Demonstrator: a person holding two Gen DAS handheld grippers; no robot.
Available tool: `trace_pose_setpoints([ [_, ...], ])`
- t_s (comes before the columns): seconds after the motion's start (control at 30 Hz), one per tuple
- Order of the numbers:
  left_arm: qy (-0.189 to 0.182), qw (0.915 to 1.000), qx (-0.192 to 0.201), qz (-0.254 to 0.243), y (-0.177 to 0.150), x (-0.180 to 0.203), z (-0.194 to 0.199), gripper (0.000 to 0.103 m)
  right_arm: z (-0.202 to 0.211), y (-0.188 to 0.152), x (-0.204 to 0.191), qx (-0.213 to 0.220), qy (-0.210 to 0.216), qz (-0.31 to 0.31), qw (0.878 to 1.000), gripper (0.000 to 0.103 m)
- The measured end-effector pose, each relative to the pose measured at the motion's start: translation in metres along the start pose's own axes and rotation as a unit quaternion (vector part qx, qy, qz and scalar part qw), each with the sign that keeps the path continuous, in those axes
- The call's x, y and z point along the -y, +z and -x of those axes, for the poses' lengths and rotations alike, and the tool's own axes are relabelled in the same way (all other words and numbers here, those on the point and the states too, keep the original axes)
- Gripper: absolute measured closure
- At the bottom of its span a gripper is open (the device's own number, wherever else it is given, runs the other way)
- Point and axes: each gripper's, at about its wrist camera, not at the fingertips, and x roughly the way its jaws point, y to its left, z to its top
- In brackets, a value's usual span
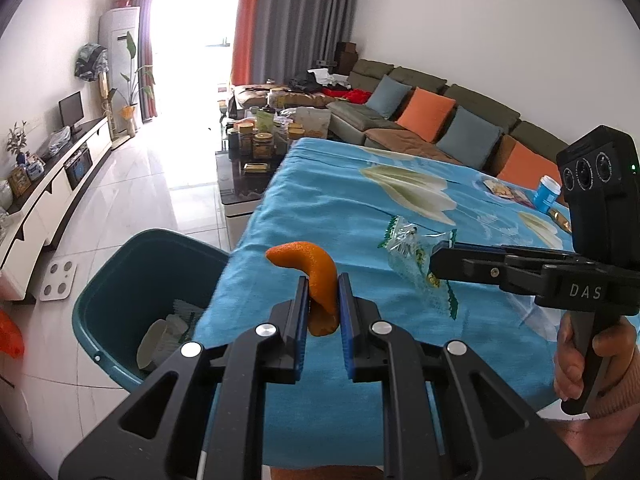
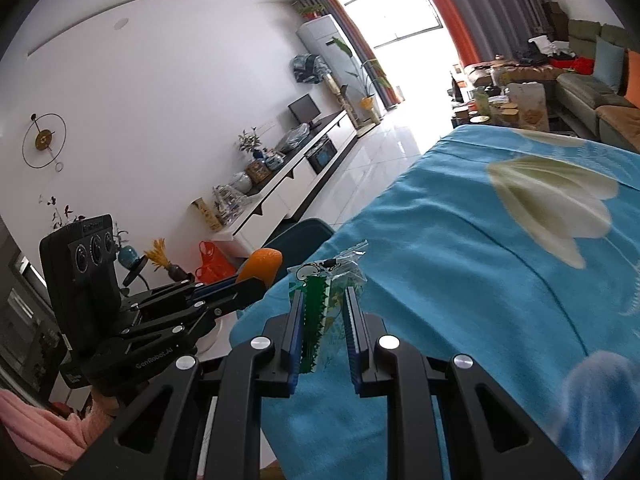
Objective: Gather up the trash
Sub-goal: 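Carry the orange peel and green wrapper over the teal bin with both tools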
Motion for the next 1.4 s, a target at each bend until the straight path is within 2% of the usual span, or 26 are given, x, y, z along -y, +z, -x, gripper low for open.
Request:
trace_pose_setpoints([
  [0.77, 0.054, 0.9982, 0.009, 0.027, 0.002, -0.057, 0.014, 0.088, -0.056, 0.024, -0.035, -0.036, 0.045, 0.026, 0.998, 0.085],
  [1.4, 0.086, 0.9948, 0.004, 0.054, 0.001, -0.093, 0.008, 0.088, -0.096, 0.036, -0.055, -0.068, 0.048, 0.049, 0.995, 0.085],
])
